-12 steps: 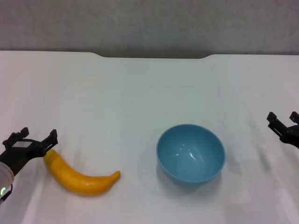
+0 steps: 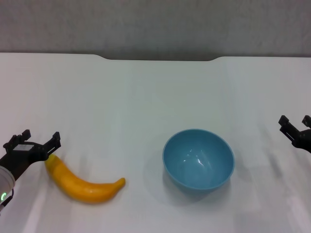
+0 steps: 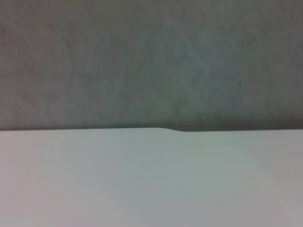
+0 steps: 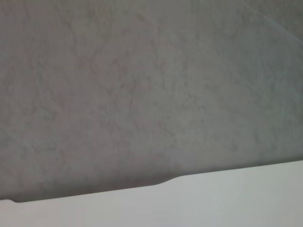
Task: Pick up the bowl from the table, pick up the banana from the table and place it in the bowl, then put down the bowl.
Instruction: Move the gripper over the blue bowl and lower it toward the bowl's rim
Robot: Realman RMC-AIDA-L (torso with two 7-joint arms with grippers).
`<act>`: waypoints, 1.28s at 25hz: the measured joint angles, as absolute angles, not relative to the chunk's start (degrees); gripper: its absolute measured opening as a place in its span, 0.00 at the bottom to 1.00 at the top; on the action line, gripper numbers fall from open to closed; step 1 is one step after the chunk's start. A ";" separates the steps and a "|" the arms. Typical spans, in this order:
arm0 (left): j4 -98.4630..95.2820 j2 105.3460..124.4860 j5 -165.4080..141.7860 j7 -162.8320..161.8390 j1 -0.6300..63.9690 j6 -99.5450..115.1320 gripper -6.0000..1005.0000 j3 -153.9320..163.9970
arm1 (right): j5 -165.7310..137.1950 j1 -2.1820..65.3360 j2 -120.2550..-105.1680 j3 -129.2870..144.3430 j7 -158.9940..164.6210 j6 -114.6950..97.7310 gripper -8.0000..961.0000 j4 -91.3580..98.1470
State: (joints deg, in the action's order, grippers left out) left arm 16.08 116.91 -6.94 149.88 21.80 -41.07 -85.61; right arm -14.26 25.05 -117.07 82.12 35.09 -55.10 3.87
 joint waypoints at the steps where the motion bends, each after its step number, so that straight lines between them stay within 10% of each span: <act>1: 16.08 116.91 -6.94 149.88 21.80 -41.07 0.90 -85.61 | -14.27 25.05 -117.07 82.13 35.12 -55.22 0.79 3.87; 32: 48.96 114.10 -44.10 109.39 18.02 -21.61 0.90 -85.18 | -51.24 13.37 -114.69 82.70 72.56 -37.33 0.79 40.00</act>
